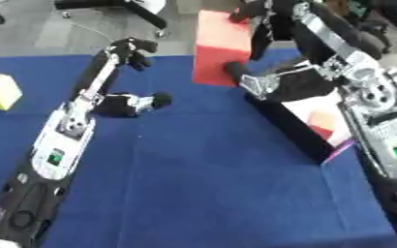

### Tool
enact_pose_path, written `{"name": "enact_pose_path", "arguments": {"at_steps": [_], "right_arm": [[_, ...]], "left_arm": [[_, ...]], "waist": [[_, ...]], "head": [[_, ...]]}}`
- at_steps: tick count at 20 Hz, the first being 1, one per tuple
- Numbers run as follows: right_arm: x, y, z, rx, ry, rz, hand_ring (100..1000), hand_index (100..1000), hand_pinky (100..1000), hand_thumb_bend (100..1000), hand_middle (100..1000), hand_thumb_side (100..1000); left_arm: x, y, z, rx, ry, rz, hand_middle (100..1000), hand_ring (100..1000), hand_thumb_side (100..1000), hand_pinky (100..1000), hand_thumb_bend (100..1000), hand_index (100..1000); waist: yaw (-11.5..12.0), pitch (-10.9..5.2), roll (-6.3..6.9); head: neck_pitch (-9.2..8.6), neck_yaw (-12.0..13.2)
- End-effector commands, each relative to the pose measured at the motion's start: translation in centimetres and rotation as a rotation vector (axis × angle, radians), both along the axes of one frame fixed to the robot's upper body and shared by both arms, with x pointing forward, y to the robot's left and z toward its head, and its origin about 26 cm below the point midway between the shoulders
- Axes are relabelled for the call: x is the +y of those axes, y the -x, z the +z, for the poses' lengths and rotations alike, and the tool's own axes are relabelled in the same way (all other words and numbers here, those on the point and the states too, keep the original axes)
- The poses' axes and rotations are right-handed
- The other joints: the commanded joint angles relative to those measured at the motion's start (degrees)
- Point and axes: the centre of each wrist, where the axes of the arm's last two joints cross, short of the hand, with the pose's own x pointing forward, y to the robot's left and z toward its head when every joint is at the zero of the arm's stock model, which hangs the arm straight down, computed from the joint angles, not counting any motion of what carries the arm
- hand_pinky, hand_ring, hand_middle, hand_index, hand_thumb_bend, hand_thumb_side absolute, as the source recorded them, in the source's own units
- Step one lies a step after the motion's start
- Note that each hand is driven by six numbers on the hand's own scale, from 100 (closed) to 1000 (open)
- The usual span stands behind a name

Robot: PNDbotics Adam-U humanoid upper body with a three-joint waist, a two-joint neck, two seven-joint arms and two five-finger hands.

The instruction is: Pick up the objects with one hand, pass them to the other hand, and then place them into the box on the other side of the table.

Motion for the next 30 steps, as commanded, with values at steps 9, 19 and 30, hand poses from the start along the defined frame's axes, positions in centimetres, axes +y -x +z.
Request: {"name": "enact_pose_path", "arguments": {"at_steps": [9, 19, 30], "right_arm": [[-12.6, -3.8, -4.7, 0.081, 0.056, -0.723, 496, 256, 511, 100, 403, 100], [-19.0, -4.6, -12.3, 0.312, 0.211, -0.785, 555, 405, 589, 100, 508, 100], [-19.9, -4.5, -13.2, 0.232, 0.314, -0.772, 847, 960, 758, 534, 919, 585]], "left_arm": [[10.6, 3.1, -1.0, -0.027, 0.044, 0.37, 714, 635, 663, 635, 772, 826], [12.1, 5.9, 0.9, -0.115, 0.157, 0.457, 709, 631, 664, 633, 765, 823], [12.1, 6.4, 0.9, -0.11, 0.152, 0.466, 709, 631, 669, 634, 758, 824]], "waist": [[2.0, -0.85, 2.37], [3.4, -0.86, 2.92], [3.6, -0.81, 2.98]], "head": [[-0.85, -4.8], [-0.78, -5.4], [-0.33, -5.0]]}}
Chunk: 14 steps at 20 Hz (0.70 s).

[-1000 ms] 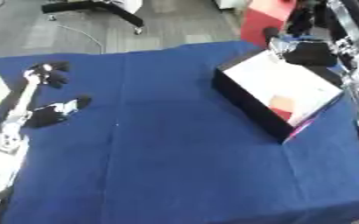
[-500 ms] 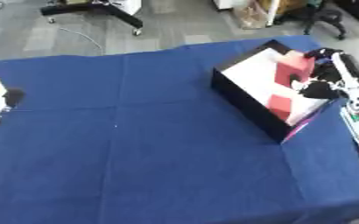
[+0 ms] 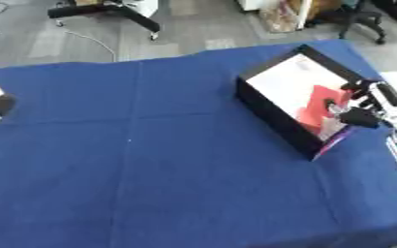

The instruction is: Pick up the objects with one hand, pass them to the other hand, and then place them into the box on the other side of the table.

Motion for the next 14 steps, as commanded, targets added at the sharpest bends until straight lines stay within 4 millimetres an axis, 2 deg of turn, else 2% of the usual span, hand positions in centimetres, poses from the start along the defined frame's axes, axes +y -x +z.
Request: {"name": "enact_pose_path", "arguments": {"at_steps": [1, 5, 10, 14], "right_arm": [[0.0, -0.3, 3.1, -0.135, 0.06, 0.016, 857, 966, 768, 540, 931, 597], [1.7, -0.3, 7.0, -0.297, 0.105, 0.07, 892, 992, 814, 574, 961, 627], [4.5, 0.6, 11.4, -0.457, 0.231, 0.129, 916, 1000, 860, 598, 977, 586], [7.2, 1.7, 14.0, -0.557, 0.338, 0.17, 921, 1000, 877, 580, 983, 568]], "left_arm": [[0.2, 0.2, 0.8, -0.026, -0.011, 0.009, 709, 631, 670, 634, 758, 824], [0.3, 0.2, 0.6, -0.016, -0.013, 0.012, 709, 631, 672, 634, 756, 825], [0.4, 0.2, 0.4, -0.007, -0.019, 0.023, 710, 632, 673, 635, 755, 825], [0.7, 0.1, 0.3, 0.001, -0.032, 0.039, 710, 633, 672, 635, 754, 825]], "waist": [[-0.1, -0.83, 0.64], [-0.2, -0.9, 0.6], [-0.2, -1.01, 0.55], [-0.3, -1.08, 0.57]], "head": [[0.16, 0.3], [0.26, 0.3], [0.2, 0.4], [0.06, 0.6]]}}
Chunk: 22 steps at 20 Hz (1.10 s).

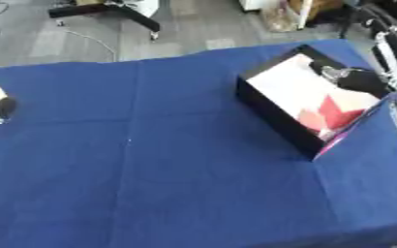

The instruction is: Pick up the objects with one hand, pass them to the other hand, and then place them into the box on the other side of the table.

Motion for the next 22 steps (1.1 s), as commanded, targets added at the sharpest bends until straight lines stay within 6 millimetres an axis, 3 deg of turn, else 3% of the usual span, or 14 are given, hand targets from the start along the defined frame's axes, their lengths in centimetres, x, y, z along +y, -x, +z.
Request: {"name": "enact_pose_path", "arguments": {"at_steps": [1, 4, 5, 8, 12, 17, 22], "right_arm": [[1.9, 1.2, 3.6, -0.121, 0.093, 0.029, 920, 1000, 878, 568, 981, 561], [4.7, 2.3, 5.0, -0.186, 0.095, 0.114, 910, 1000, 869, 545, 972, 549], [5.2, 2.6, 5.3, -0.195, 0.09, 0.13, 900, 1000, 863, 501, 965, 515], [9.2, 3.7, 6.7, -0.257, 0.043, 0.299, 896, 1000, 856, 465, 962, 487], [12.5, 3.7, 6.4, -0.25, -0.001, 0.529, 897, 1000, 863, 416, 954, 470], [14.2, 3.7, 5.5, -0.219, 0.032, 0.721, 899, 1000, 875, 381, 952, 475], [14.2, 3.7, 5.5, -0.254, 0.02, 0.743, 894, 1000, 873, 362, 940, 479]], "left_arm": [[0.4, -0.1, 0.6, -0.016, -0.015, 0.019, 710, 633, 671, 635, 753, 825], [0.7, -0.4, 0.5, -0.005, -0.029, 0.033, 710, 634, 666, 635, 747, 824], [0.7, -0.4, 0.4, -0.004, -0.032, 0.036, 712, 637, 662, 638, 745, 824], [1.3, -1.3, 0.9, 0.0, -0.082, 0.064, 717, 642, 657, 641, 743, 827], [3.2, -2.9, 2.0, 0.022, -0.178, 0.147, 730, 655, 642, 652, 731, 837], [8.3, -5.4, 3.3, 0.155, -0.337, 0.343, 735, 656, 611, 656, 720, 841], [12.5, -8.0, 3.6, 0.3, -0.276, 0.586, 727, 643, 606, 636, 836, 836]], "waist": [[-0.1, -1.09, 0.58], [-0.2, -1.1, 0.6], [-0.2, -1.1, 0.6], [-0.3, -1.17, 0.75], [-0.8, -1.25, 0.91], [-1.4, -1.33, 1.53], [-2.5, -1.05, 1.35]], "head": [[-0.02, 0.5], [-0.13, 1.0], [-0.15, 1.1], [-0.2, 2.9], [-0.57, 5.6], [-1.05, 7.9], [-1.58, 9.7]]}}
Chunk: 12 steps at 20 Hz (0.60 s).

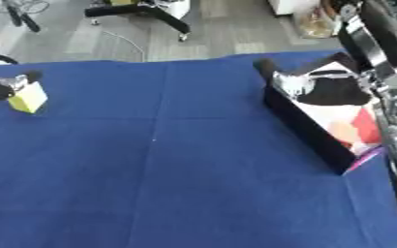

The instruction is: Pick up the objects with one hand, pass them to the other hand, and then place them into the box on the other side of the table.

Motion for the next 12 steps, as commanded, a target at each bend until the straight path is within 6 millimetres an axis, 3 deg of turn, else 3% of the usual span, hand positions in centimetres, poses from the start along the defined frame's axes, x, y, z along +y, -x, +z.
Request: {"name": "enact_pose_path", "arguments": {"at_steps": [1, 6, 12], "right_arm": [[0.0, 0.4, 1.0, -0.059, -0.016, 0.022, 893, 1000, 873, 361, 940, 479], [0.1, 0.3, 1.3, -0.088, -0.051, 0.02, 887, 1000, 867, 337, 934, 483], [0.3, 0.3, 1.7, -0.114, -0.076, 0.016, 882, 1000, 862, 310, 930, 480]], "left_arm": [[3.5, -0.8, 1.0, 0.026, 0.017, 0.162, 727, 643, 604, 635, 841, 836], [6.7, -1.6, 0.0, 0.095, 0.06, 0.279, 726, 642, 582, 635, 880, 835], [9.3, -1.2, -1.8, 0.165, 0.117, 0.351, 738, 656, 587, 647, 942, 836]], "waist": [[-0.5, -0.89, 0.27], [-1.8, 0.4, 0.03], [-3.0, 2.56, 0.05]], "head": [[-1.18, 1.4], [-3.14, 4.7], [-5.94, 7.4]]}}
